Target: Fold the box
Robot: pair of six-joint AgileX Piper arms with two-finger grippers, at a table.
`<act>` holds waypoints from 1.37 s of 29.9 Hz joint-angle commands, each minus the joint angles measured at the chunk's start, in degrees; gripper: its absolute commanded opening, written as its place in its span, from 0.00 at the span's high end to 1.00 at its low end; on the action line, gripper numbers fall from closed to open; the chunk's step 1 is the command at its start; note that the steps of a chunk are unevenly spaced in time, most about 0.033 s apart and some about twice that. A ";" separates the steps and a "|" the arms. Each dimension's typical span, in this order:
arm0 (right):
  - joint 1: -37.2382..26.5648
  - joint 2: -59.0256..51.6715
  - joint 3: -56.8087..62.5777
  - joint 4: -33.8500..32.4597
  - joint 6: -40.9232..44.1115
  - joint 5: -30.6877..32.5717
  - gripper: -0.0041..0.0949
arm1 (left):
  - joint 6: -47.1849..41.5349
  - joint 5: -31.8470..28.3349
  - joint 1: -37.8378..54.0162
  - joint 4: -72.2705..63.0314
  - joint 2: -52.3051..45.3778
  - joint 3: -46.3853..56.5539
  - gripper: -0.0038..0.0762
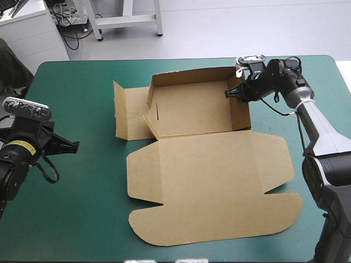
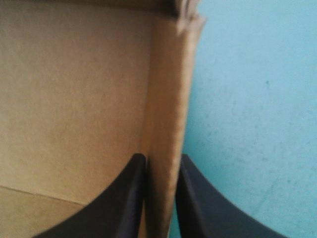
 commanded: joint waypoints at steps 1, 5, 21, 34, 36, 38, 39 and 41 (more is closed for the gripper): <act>-0.22 -2.81 -1.07 -0.25 -2.03 -0.37 0.50 | -0.64 -2.14 0.04 0.46 -0.30 -1.54 0.99; -0.26 -4.23 -1.33 -0.75 -2.04 -0.45 0.23 | -0.64 -1.21 0.04 0.46 -0.30 -1.54 0.99; -0.26 -6.87 -10.95 -2.97 -1.67 12.07 0.19 | -0.99 -0.93 0.04 0.46 -0.30 -1.54 0.99; -0.26 6.73 -19.74 -3.27 -0.38 10.90 0.19 | -0.99 1.36 0.04 0.06 -0.30 -1.54 0.99; -0.26 8.82 -21.82 -3.27 -0.27 10.98 0.19 | -0.99 1.59 0.04 0.06 -0.30 -1.54 0.99; -0.26 10.58 -22.83 -3.27 0.17 10.98 0.19 | -1.56 1.80 0.04 0.06 -0.30 -1.54 0.99; -0.26 11.01 -22.89 -3.27 0.32 10.81 0.19 | -1.91 1.92 0.04 0.06 -0.30 -1.54 0.99; -0.26 12.44 -22.89 -3.27 0.44 10.83 0.23 | -1.91 2.05 0.04 0.06 -0.30 -1.54 0.99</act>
